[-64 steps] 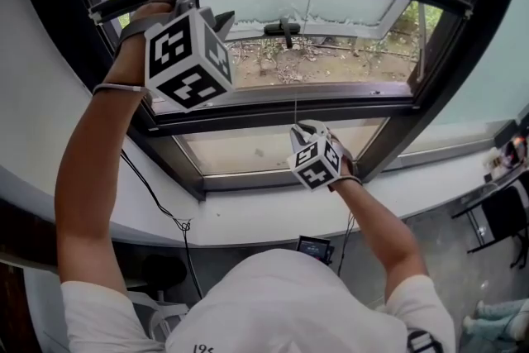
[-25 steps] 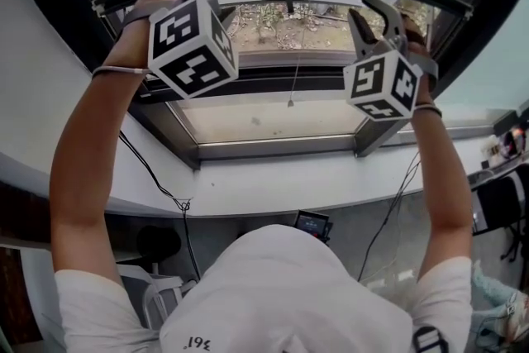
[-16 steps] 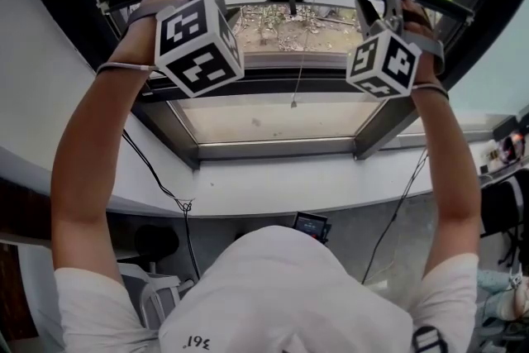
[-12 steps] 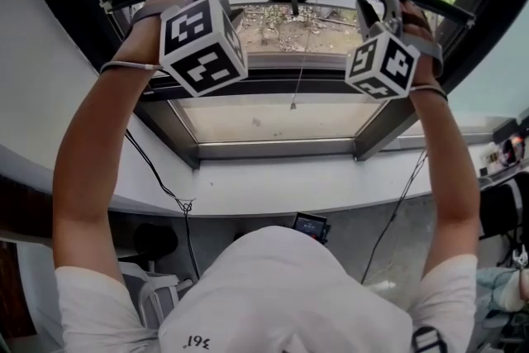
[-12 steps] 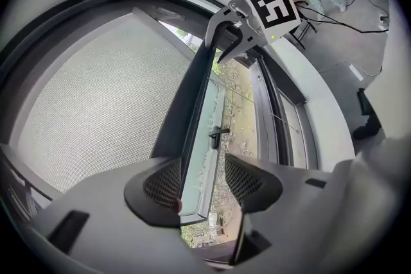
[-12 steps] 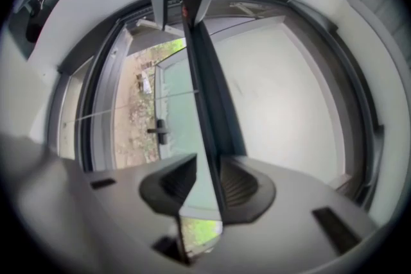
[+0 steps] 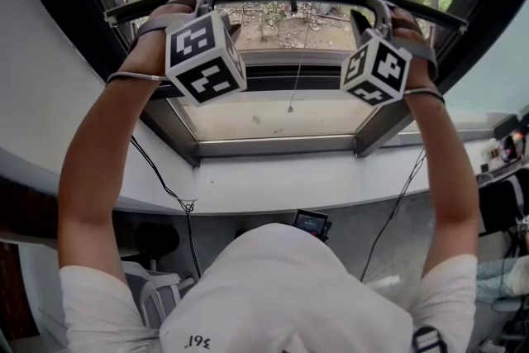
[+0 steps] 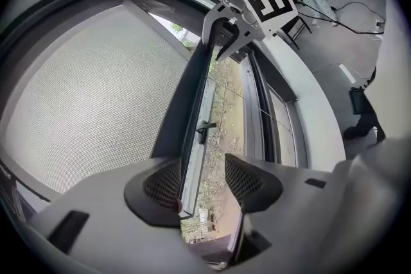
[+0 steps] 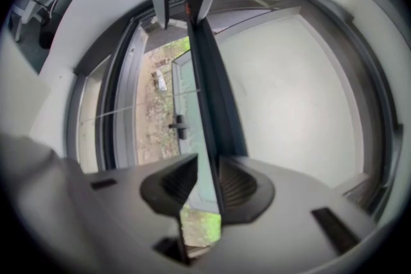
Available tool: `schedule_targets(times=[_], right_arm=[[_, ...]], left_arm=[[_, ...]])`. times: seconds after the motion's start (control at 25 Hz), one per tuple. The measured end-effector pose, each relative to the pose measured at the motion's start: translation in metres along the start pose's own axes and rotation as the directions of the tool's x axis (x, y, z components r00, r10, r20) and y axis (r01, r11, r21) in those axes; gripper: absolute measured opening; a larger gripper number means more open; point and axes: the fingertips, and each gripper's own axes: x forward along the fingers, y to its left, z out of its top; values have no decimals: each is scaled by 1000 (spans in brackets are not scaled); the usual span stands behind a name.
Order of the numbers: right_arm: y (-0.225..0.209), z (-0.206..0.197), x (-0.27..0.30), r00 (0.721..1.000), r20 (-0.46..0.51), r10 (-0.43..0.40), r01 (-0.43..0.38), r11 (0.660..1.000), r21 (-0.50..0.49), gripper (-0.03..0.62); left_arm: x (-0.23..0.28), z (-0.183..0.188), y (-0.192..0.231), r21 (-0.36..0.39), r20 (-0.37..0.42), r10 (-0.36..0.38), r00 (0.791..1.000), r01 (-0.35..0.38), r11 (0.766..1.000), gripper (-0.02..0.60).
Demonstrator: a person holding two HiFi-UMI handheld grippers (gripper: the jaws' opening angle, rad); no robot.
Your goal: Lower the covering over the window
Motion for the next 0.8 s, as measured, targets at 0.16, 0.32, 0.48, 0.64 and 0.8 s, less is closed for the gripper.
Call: schedule_targets(times=[0.16,0.32,0.48,0.64,0.8], right_arm=[[19,-3,4,1000,-16,21,-21,999,-32,112],[30,-5,4,998,-36,51,-52,998,-31,114],[39,-7,3,995,-53,90,-92,995,-38,115],[44,-9,3,992,-70,108,-112,993,-49,117],[56,-11,4,987,-81,139,-143,988,-53,117]], left_arm=[[8,-7,-16,1,-12,-27,1000,27,1000,210],[10,-8,-22,-5,-15,-41,999,41,999,210],[11,-10,-28,-1,-23,-50,999,50,999,210],[12,-11,-33,4,-34,-60,998,60,998,210],[16,-14,-42,2,-48,-88,995,89,996,210]])
